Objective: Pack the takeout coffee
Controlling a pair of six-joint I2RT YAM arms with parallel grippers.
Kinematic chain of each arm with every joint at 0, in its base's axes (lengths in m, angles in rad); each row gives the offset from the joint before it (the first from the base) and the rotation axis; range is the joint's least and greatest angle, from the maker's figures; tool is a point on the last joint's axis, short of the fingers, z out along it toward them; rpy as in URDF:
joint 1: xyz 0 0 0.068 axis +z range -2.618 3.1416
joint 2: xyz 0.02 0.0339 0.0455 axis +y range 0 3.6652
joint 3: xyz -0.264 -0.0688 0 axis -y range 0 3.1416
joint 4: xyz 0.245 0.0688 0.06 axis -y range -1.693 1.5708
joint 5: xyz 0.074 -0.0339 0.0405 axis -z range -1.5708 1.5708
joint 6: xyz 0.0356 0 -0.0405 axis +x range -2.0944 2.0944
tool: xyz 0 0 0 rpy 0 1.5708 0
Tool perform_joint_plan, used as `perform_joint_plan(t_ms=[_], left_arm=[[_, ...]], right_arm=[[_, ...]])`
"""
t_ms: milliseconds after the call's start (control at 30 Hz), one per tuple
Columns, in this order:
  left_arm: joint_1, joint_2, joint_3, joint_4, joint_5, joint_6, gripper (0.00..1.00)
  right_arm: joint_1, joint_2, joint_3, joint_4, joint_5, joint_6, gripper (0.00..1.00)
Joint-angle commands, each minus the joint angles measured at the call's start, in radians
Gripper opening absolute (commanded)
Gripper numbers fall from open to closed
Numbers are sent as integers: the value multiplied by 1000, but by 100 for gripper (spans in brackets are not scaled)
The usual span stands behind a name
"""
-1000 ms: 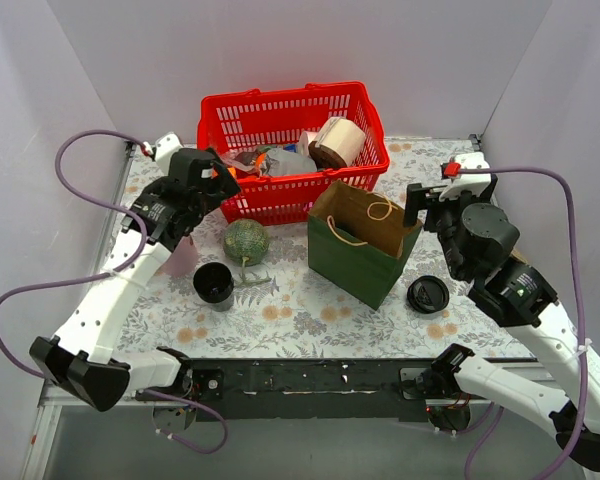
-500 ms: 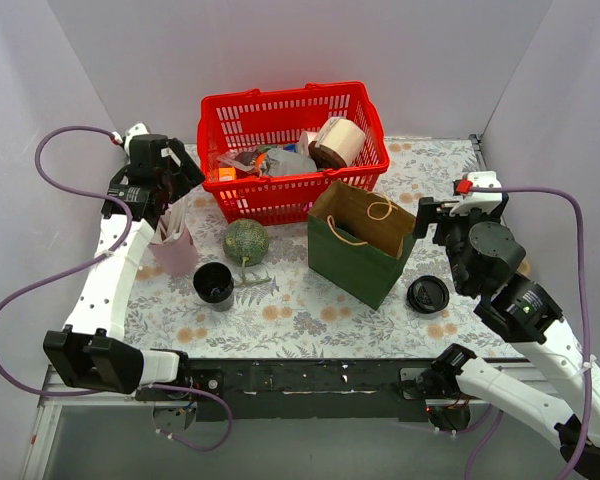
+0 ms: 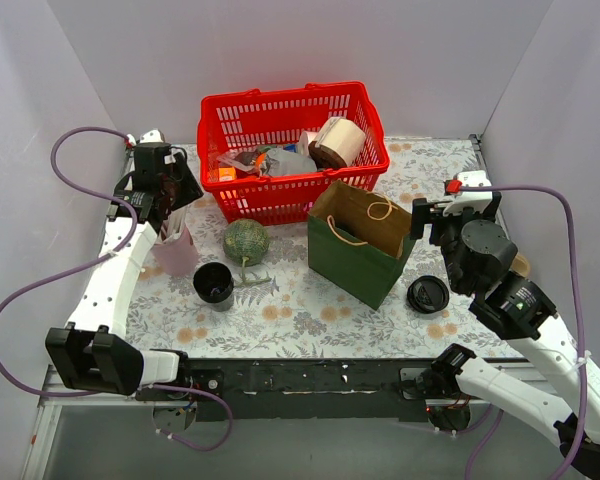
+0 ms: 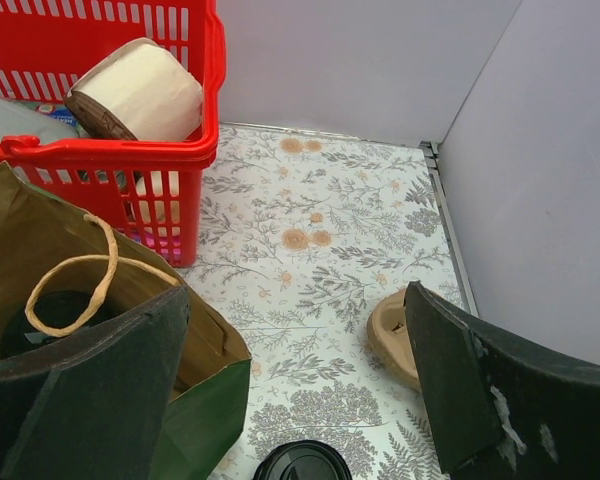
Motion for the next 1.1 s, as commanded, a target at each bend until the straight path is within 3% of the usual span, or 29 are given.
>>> perform_joint_plan(t_ms=[0, 267, 567, 767, 900, 1000, 1067], left_arm=[[5, -40, -7, 28, -3, 44, 38], [5, -86, -2, 51, -25, 66, 0], [5, -152, 68, 61, -110, 136, 0], [5, -169, 231, 60, -213, 171, 0], [5, -169, 350, 73, -123, 159, 0], [5, -155, 425, 96, 15, 99, 0], [5, -141, 479, 106, 191, 38, 0]], right_arm=[[-2, -16, -4, 72, 9, -22, 95], [-2, -16, -9, 75, 8, -36, 95], [-2, -27, -10, 91, 11, -50, 96], [-2, -59, -48, 169, 3, -88, 96], [-2, -96, -90, 244, -29, -120, 96], [-2, -116, -107, 278, -24, -128, 96], [-2, -131, -122, 295, 3, -134, 96]])
